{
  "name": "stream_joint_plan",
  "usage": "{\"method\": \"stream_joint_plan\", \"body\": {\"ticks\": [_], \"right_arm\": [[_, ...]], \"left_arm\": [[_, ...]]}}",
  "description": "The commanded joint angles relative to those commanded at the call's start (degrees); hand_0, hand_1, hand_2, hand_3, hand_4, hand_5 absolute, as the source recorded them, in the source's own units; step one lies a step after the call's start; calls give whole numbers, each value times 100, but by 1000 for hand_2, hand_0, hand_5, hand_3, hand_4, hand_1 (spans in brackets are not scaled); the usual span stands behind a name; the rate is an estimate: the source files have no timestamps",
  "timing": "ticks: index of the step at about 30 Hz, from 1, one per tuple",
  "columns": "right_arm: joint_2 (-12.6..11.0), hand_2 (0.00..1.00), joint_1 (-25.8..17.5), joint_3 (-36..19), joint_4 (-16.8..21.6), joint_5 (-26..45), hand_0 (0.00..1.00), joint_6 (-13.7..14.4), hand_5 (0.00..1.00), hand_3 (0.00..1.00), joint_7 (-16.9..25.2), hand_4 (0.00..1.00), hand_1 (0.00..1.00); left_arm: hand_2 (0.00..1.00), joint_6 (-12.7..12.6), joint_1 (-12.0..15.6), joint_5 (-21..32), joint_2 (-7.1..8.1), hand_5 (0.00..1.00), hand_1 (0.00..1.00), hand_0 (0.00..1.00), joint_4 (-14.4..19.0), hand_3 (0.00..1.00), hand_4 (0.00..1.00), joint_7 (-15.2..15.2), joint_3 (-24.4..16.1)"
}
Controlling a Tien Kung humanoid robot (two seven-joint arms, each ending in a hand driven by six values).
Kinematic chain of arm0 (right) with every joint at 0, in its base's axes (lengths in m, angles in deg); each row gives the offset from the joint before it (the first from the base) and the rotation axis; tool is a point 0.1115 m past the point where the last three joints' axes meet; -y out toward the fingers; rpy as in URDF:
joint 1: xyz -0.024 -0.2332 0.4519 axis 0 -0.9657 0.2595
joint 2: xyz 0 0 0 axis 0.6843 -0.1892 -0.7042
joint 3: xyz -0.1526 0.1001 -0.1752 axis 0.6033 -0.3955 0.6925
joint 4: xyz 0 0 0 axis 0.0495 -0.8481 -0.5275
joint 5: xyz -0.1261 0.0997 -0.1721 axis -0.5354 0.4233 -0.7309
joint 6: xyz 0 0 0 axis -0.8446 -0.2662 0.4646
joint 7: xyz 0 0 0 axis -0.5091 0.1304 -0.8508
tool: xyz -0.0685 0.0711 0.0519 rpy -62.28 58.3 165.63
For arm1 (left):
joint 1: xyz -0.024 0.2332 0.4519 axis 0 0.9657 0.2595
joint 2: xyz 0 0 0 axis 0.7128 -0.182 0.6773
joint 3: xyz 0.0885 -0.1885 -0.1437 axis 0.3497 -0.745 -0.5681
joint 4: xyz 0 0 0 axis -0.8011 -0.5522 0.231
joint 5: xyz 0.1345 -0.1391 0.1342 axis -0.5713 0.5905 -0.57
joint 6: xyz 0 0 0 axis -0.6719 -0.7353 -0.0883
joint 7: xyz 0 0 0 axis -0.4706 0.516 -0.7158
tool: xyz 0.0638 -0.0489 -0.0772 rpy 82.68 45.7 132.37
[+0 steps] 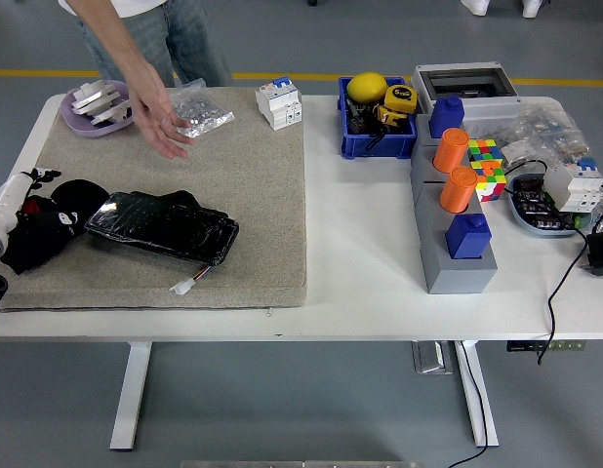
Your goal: Pick the rag up,wipe the panel,place it on the desk
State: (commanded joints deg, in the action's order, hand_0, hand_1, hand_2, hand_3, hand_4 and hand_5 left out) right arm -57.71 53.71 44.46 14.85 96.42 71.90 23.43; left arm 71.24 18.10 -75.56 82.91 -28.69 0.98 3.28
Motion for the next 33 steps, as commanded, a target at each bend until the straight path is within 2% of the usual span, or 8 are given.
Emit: {"method": "stream_joint_plan", "body": {"ticks": [3,8,9,14,15,20,21,33], "right_arm": [[-3,695,3,-13,5,-12,749,6,516,632,7,991,653],[-3,695,-2,-38,9,-25,749,8,516,632,23,991,653],[-2,695,-1,-33,9,-18,748,7,513,632,28,992,652],[-2,695,-5,-26,1,3,748,3,513,632,40,992,652],[-3,696,-4,-26,2,3,749,3,512,632,41,993,652],[-7,696,-5,-59,0,-9,749,3,512,632,47,993,652],[-6,695,-5,-67,-1,-14,749,1,514,633,48,995,652],[-26,695,-23,-41,1,15,747,-12,517,635,64,998,652]], "left_arm": [[800,-10,-20,3,-24,225,703,581,-41,702,852,12,47],[800,-87,-51,35,-48,225,703,581,-130,702,852,49,149],[716,-92,-51,51,-48,154,524,405,-145,617,699,49,156],[716,-283,-46,92,-50,154,524,405,-179,617,699,65,209],[607,-315,-46,106,-51,46,394,320,-185,568,374,67,220],[607,-501,-48,117,-55,46,394,320,-209,568,374,56,284],[548,-537,-48,102,-56,2,256,243,-218,512,78,60,294],[547,-899,47,-473,-9,2,162,214,-179,496,42,190,444]]}}
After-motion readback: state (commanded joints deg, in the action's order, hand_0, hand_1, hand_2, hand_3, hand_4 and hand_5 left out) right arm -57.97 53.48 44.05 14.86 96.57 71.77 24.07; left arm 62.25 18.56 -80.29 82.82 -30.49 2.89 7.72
